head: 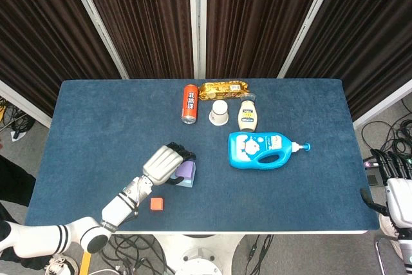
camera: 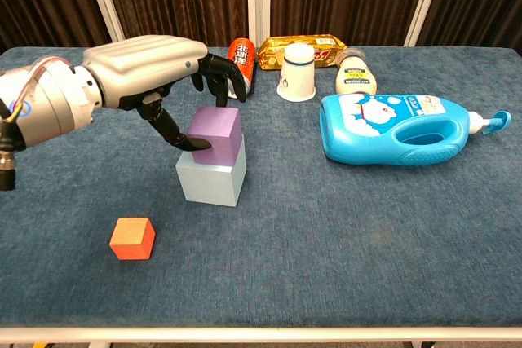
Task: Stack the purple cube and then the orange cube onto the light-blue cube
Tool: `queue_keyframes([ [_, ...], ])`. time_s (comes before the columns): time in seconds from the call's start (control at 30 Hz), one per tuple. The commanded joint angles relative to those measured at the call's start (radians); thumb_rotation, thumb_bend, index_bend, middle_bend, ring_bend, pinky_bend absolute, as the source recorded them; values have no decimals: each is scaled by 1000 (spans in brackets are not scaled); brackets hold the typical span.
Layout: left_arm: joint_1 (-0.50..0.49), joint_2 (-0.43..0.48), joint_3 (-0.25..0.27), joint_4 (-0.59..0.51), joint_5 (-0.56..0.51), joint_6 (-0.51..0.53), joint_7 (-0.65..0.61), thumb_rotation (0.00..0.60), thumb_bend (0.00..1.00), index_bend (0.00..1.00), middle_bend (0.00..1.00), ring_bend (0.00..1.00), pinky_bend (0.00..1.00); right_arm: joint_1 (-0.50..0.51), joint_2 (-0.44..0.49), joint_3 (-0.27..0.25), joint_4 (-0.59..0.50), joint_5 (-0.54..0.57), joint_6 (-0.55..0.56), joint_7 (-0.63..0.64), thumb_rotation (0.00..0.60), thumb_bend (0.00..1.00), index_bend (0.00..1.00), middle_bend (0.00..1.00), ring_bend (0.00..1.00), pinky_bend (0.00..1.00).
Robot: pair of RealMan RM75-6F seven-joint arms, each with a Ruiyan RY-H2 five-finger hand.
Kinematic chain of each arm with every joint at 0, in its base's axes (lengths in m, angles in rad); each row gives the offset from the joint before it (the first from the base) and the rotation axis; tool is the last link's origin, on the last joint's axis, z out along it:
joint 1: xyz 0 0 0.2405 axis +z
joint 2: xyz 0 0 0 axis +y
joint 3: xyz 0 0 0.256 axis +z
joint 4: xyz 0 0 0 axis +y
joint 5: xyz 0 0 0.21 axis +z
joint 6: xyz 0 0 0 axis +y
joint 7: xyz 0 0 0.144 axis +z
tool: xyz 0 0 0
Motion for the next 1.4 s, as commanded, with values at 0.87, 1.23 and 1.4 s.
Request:
queue_keyframes([
  [0.87,71,166,30,-115,-47,44,-16,600,207,239,371,255,264,4,16,1,-5,6,-12,24,600,232,39,87,0,0],
  [1.23,218,264,122,-160,-37,136,-126,600,201,239,421,256,266,7,12,-1,-8,9,-19,5,600,233,39,87,0,0],
  [1.4,272,247,159,-166,-10,165,-177,600,190,240,439,263,268,9,6,-2,-8,14,-24,-8,600,232,39,87,0,0],
])
